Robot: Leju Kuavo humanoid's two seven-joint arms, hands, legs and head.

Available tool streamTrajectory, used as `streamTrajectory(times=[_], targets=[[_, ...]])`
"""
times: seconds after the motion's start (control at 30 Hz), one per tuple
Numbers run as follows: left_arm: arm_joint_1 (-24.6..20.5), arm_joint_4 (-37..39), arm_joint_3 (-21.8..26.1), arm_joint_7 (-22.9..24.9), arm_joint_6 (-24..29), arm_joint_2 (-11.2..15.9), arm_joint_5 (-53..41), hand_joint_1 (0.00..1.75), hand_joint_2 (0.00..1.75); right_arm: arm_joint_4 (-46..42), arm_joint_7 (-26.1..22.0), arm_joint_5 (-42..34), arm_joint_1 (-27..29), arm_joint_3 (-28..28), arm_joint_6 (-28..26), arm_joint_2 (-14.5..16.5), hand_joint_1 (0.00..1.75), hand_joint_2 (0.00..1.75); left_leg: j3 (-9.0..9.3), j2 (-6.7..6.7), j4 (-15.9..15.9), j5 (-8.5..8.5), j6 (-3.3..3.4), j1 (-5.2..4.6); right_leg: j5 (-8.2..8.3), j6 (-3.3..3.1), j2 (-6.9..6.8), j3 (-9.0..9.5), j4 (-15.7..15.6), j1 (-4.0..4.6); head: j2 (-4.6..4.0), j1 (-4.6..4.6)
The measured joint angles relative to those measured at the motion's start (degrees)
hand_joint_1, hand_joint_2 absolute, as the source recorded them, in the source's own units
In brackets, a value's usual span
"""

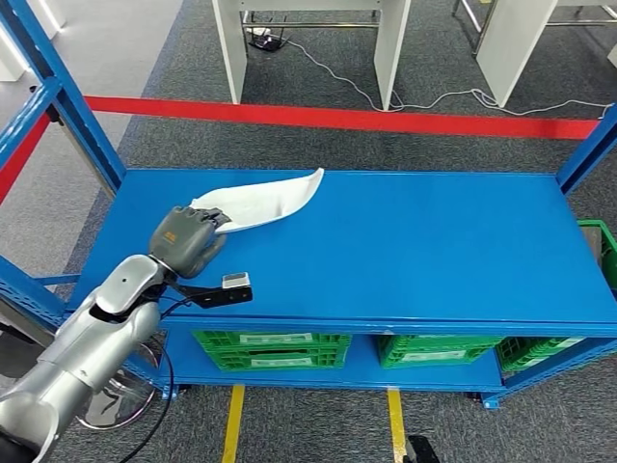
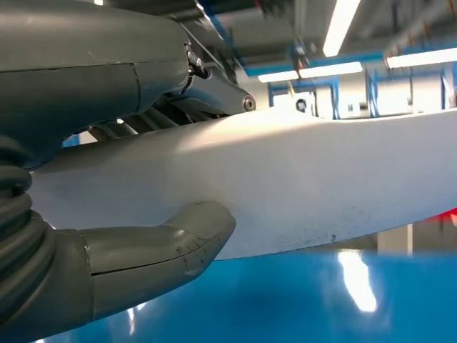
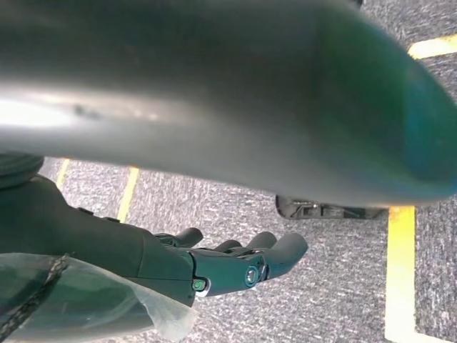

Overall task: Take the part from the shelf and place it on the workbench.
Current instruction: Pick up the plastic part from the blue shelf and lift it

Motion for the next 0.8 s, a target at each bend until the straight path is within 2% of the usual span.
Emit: streamTrajectory(times=[0.1,0.2,0.27,0.3,0.37,0.4,0.43,0.47,0.5,0.53,0.57,0.6,0.63,0.7,0.73,0.77,0.8], targets=[[3.3,-5.6,1.7,-0.4,3.7,0.6,1.5,1.75,1.75,0.0,-0.6,0.6,0.1,0.0,-0.4,0.0,0.00,0.00,-0.08,0.01,0.3,-0.14,0.35,-0.12,0.11,0.27,-0.01,0.02,-0.1,-0.21,0.00,-0.03],[7.4,-11.7,4.1,-1.3,6.0,0.9,4.3,1.75,1.75,0.0,-1.3,1.0,0.3,0.0,-0.7,0.2,0.00,0.00,0.14,0.13,-0.2,0.22,1.30,-0.17,0.25,0.89,0.05,0.16,-0.5,-0.42,0.00,-0.04],[9.7,-15.6,5.3,-1.9,6.5,1.0,5.6,1.75,1.75,0.0,-1.5,1.3,0.5,0.0,-0.9,0.2,0.00,0.00,0.62,0.38,-1.5,1.15,1.99,0.08,-1.30,1.15,-0.02,-0.44,0.8,-0.32,0.00,0.03],[10.8,-17.1,5.9,-2.2,6.7,1.0,6.1,1.75,1.75,0.0,-1.5,1.5,0.5,0.0,-1.0,0.2,0.00,0.00,0.72,0.51,-2.0,1.51,2.23,0.22,-3.08,1.20,-0.07,-1.43,3.1,-0.30,0.00,0.10],[13.0,-19.7,6.9,-2.6,7.0,1.1,7.1,1.75,1.75,0.1,-1.5,2.1,0.6,0.0,-1.1,0.2,0.00,0.00,0.47,0.65,-2.1,1.66,2.35,0.16,-7.06,1.37,-0.09,-4.39,10.6,-0.30,0.00,0.12],[14.3,-21.1,7.3,-2.8,7.1,1.1,7.4,1.75,1.75,0.2,-1.5,2.6,0.7,0.0,-1.2,0.2,0.00,0.00,0.32,0.70,-2.0,1.67,2.32,0.16,-8.16,1.55,-0.12,-5.52,13.7,-0.36,0.00,0.13],[15.8,-22.3,7.8,-2.9,7.2,1.1,7.7,1.75,1.75,0.2,-1.5,3.4,0.8,0.1,-1.2,0.2,0.00,0.00,0.18,0.75,-1.8,1.69,2.27,0.20,-8.13,1.75,-0.16,-5.76,15.0,-0.46,0.00,0.11],[17.2,-23.7,8.2,-2.9,7.3,1.1,7.8,1.75,1.75,0.2,-1.5,4.5,0.8,0.3,-1.2,0.2,0.00,0.00,0.01,0.77,-1.6,1.66,2.14,0.31,-7.00,1.97,-0.23,-4.89,13.8,-0.61,0.00,0.13],[18.6,-25.0,8.6,-2.9,7.4,1.1,8.0,1.75,1.75,0.2,-1.5,5.5,0.8,0.6,-1.3,0.2,0.00,0.00,-0.19,0.77,-1.2,1.55,1.90,0.47,-5.16,2.21,-0.36,-2.94,10.5,-0.83,0.00,0.14],[20.2,-26.5,9.1,-2.8,7.4,1.1,8.2,1.75,1.75,0.2,-1.5,6.5,0.8,1.0,-1.6,0.2,0.00,0.00,-0.49,0.76,-0.6,1.38,1.52,0.56,-4.04,2.51,-0.43,-0.69,6.7,-0.96,0.00,0.15],[21.6,-28.0,9.7,-2.8,7.4,1.1,8.4,1.75,1.75,0.1,-1.5,7.2,0.9,1.4,-1.9,0.2,0.00,0.00,-0.86,0.73,0.0,1.21,1.08,0.58,-3.16,2.53,-0.40,1.14,3.7,-0.99,0.00,0.20],[23.0,-29.4,10.1,-2.9,7.4,1.2,8.5,1.75,1.75,-0.1,-1.4,7.6,1.0,1.7,-2.3,0.2,0.00,0.00,-1.21,0.67,0.6,1.13,0.64,0.51,-2.97,2.45,-0.34,2.20,1.9,-1.01,0.01,0.24],[24.1,-30.6,10.4,-2.9,7.4,1.2,8.6,1.75,1.75,-0.2,-1.2,7.9,1.2,2.0,-2.6,0.2,0.00,0.00,-1.51,0.57,1.0,1.19,0.27,0.41,-3.30,2.20,-0.21,2.42,1.6,-0.91,0.01,0.24],[25.8,-32.5,10.7,-3.0,7.3,1.2,8.7,1.75,1.75,-0.4,-0.9,8.1,1.5,2.3,-3.1,0.2,0.00,0.00,-1.86,0.41,1.5,1.40,-0.24,0.44,-3.00,1.28,-0.18,1.88,1.8,-0.94,0.01,0.26],[26.3,-33.2,10.8,-3.1,7.2,1.2,9.0,1.75,1.75,-0.5,-0.7,8.1,1.6,2.3,-3.3,0.2,0.00,0.00,-2.13,0.38,1.9,0.83,-0.48,0.53,-2.76,0.72,-0.24,1.59,1.9,-0.94,0.01,0.21],[26.8,-33.7,10.8,-3.2,7.1,1.2,9.3,1.75,1.75,-0.6,-0.7,7.9,1.7,2.3,-3.4,0.2,0.00,0.00,-2.62,0.37,3.1,-0.62,-0.72,0.62,-2.40,0.12,-0.32,1.19,1.8,-0.98,0.01,0.19],[27.1,-34.1,10.9,-3.3,6.9,1.1,9.6,1.75,1.75,-0.6,-0.8,7.8,1.7,2.3,-3.4,0.2,0.00,0.00,-3.42,0.38,5.5,-2.89,-0.97,0.68,-1.98,-0.43,-0.42,0.68,1.8,-0.99,0.01,0.14]])
